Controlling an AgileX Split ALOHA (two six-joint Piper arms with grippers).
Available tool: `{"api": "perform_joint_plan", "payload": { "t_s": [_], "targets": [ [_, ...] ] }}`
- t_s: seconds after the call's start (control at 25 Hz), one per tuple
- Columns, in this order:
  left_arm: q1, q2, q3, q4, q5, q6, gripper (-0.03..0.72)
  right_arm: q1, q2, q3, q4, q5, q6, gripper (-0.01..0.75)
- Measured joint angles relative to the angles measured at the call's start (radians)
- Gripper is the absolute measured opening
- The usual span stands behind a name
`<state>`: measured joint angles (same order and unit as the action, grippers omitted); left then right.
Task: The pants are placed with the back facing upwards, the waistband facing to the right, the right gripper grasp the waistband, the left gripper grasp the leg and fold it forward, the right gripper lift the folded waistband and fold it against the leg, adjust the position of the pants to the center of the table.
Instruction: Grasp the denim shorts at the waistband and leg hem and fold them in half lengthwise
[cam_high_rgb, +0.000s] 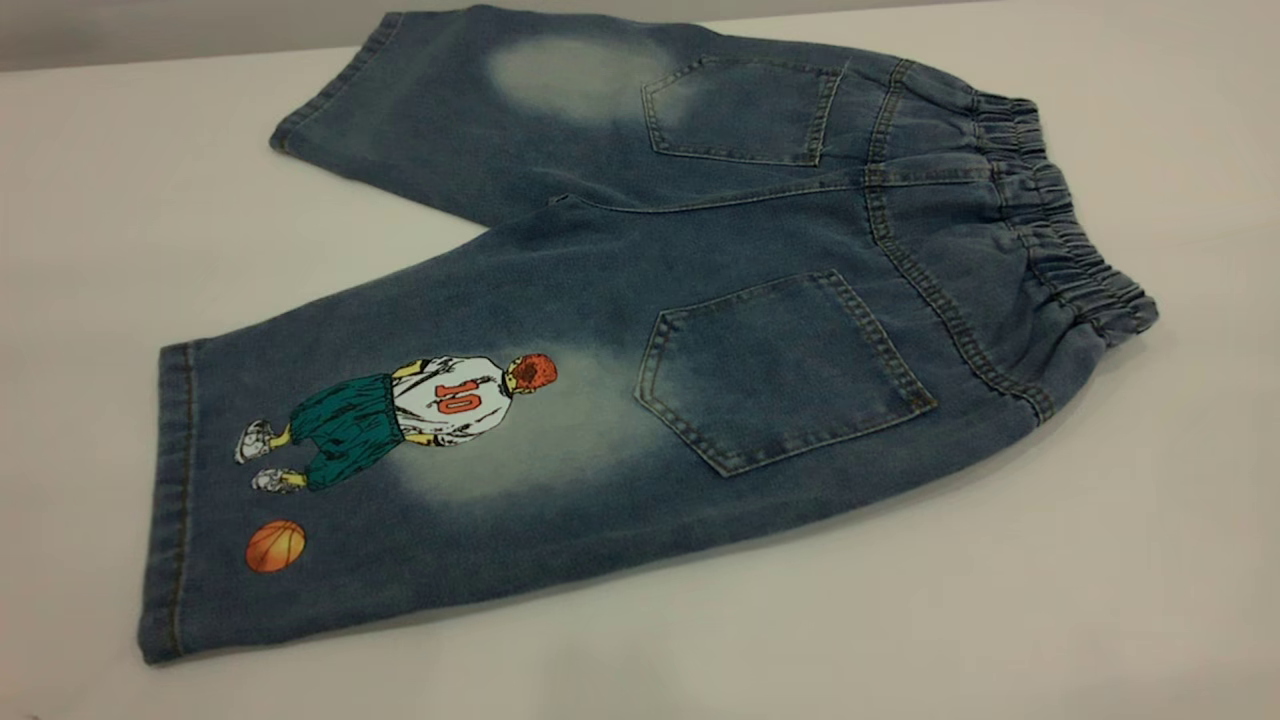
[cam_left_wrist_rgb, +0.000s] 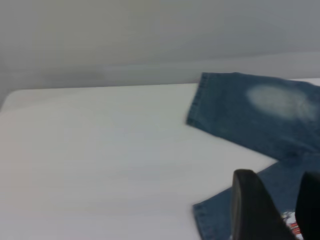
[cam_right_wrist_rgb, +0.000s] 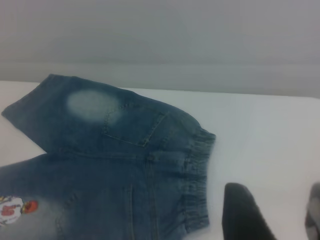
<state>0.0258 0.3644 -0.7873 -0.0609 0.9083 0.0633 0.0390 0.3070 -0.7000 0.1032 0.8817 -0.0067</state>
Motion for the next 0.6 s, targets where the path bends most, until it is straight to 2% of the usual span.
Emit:
{"api": "perform_joint_plan", "payload": {
  "t_s": [0.28,0.6],
  "targets": [
    [0.0,0.354,-0.146,-0.075,-0.085,0.005,0.241,0.0,0.283,-0.099,0.047,-0.116,-0.014,0.241],
    [0.0,0.695,-0.157,-0.076,-0.351,0.006,0.241,0.0,0.542,-0.097,0.118,-0.308,-0.034,0.241]
  ]
}}
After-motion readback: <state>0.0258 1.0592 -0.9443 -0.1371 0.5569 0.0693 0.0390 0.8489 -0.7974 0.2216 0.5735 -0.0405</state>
